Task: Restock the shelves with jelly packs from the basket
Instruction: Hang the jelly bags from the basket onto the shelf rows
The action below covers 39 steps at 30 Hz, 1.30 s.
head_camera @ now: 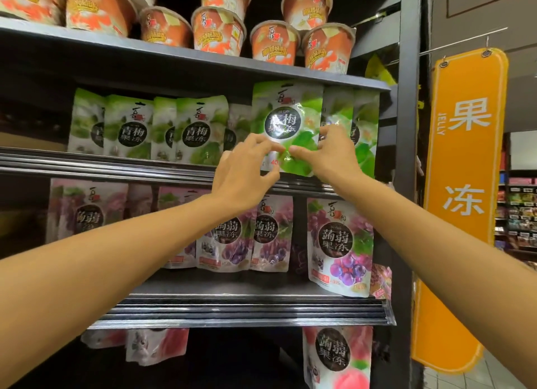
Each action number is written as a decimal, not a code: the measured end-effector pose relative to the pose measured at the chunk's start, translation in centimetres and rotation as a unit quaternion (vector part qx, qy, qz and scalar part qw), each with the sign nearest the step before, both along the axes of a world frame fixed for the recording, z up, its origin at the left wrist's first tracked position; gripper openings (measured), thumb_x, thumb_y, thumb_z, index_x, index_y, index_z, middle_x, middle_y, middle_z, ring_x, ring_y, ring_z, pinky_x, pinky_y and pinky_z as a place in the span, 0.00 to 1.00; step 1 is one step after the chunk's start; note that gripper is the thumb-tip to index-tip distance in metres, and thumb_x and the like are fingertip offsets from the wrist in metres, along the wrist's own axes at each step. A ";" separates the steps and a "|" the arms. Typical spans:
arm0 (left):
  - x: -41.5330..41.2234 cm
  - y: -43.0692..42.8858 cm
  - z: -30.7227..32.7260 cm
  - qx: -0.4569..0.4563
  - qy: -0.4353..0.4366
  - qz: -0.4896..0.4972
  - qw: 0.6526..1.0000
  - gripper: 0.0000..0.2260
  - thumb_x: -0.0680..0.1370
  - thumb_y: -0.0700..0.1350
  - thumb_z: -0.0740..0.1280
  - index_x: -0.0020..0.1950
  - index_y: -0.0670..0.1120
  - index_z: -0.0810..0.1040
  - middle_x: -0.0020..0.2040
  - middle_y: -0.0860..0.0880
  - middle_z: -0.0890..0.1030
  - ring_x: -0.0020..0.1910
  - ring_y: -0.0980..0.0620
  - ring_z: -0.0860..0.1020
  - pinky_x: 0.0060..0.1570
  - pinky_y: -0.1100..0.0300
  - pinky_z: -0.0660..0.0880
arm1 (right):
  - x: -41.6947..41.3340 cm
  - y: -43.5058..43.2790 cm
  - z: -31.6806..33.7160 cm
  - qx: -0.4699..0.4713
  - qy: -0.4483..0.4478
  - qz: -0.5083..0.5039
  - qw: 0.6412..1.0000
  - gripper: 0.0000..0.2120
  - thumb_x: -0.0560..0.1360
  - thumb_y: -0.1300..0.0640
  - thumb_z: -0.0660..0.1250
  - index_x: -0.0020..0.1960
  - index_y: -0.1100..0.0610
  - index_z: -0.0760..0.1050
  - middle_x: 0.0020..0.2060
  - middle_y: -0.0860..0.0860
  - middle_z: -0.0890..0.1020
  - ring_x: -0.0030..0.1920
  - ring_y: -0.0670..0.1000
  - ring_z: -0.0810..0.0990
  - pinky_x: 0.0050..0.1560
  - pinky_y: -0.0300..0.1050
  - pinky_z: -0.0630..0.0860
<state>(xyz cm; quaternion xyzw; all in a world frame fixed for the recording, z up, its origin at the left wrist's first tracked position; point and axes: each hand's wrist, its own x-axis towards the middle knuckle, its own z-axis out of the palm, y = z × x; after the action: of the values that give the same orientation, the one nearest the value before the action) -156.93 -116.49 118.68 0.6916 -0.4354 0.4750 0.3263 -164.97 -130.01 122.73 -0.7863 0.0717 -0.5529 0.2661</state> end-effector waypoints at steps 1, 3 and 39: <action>0.0 0.0 -0.1 -0.001 -0.006 0.002 1.000 0.13 0.79 0.50 0.64 0.65 0.55 0.75 0.66 0.55 0.72 0.62 0.54 0.73 0.63 0.51 0.64 | -0.1 0.0 -0.5 -0.029 -0.004 -0.016 0.999 0.33 0.70 0.48 0.76 0.67 0.62 0.67 0.53 0.52 0.76 0.53 0.52 0.74 0.49 0.41 0.70; 0.2 0.0 -0.2 0.000 -0.008 -0.003 1.000 0.13 0.80 0.50 0.64 0.65 0.55 0.75 0.65 0.55 0.72 0.62 0.54 0.73 0.63 0.50 0.64 | -0.4 -0.1 -1.5 -0.065 -0.022 -0.043 0.997 0.30 0.70 0.49 0.77 0.63 0.60 0.68 0.45 0.51 0.75 0.47 0.51 0.74 0.42 0.38 0.66; -0.8 7.6 -12.7 -0.058 -0.036 -0.149 0.987 0.12 0.74 0.34 0.63 0.54 0.42 0.79 0.55 0.49 0.80 0.59 0.51 0.74 0.63 0.56 0.69 | -0.6 7.0 -12.2 -0.092 -0.233 0.001 0.968 0.09 0.74 0.61 0.66 0.54 0.63 0.75 0.43 0.53 0.77 0.44 0.53 0.77 0.53 0.51 0.74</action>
<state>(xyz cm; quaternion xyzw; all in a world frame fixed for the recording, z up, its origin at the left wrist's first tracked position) -157.78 -108.92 105.94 0.5814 -0.5164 0.4704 0.4172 -165.59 -122.99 110.50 -0.6567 -0.0446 -0.7251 0.2024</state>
